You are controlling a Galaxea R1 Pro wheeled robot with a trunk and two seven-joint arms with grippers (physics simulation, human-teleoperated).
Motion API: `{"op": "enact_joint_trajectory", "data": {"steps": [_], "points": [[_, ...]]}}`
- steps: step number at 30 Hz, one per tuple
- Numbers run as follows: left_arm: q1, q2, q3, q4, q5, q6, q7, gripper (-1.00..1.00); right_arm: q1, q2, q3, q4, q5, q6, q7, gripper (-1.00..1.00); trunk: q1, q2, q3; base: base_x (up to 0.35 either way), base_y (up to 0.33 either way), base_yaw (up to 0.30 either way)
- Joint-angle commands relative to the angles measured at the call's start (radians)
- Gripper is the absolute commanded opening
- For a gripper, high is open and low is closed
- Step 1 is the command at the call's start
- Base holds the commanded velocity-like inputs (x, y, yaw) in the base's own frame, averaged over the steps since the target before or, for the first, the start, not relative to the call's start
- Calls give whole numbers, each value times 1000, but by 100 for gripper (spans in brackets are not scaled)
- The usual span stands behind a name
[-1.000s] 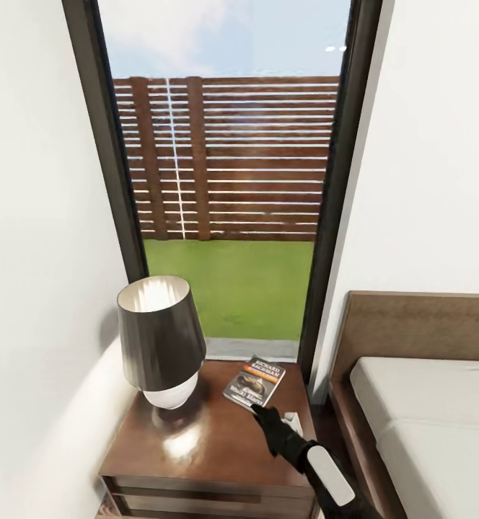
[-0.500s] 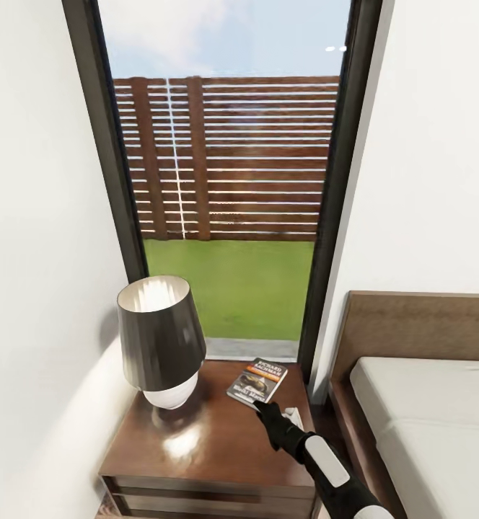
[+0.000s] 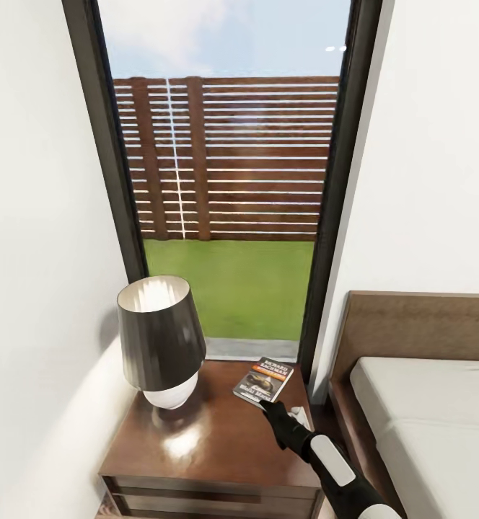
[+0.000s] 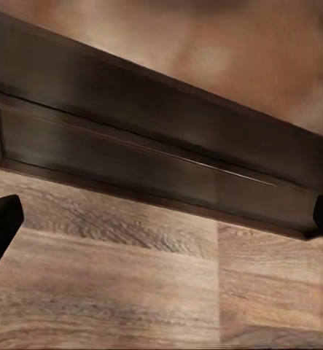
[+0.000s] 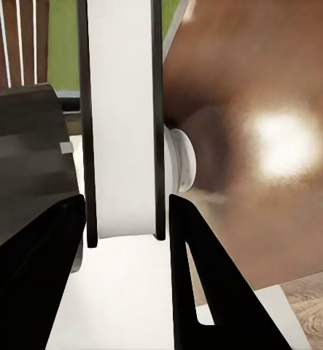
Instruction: In the bedroom, move the book from the bed onto either nightstand, and place the two sandals side by side next to the bed.
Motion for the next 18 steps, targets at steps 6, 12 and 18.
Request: {"op": "enact_joint_trajectory", "data": {"steps": [6,12,18], "points": [[-1,4,10,-145,-7,199,-230,100,-1,1,4,0,-3,4,4,-100,0,0,-1,0,0,0],[-1,-1,9,-220,-6,277,-329,100,-1,1,5,-1,-3,6,9,-100,0,0,-1,0,0,0],[-3,-5,6,-312,-7,355,-445,100,-1,1,7,-1,-2,6,13,-100,0,0,-1,0,0,0]]}}
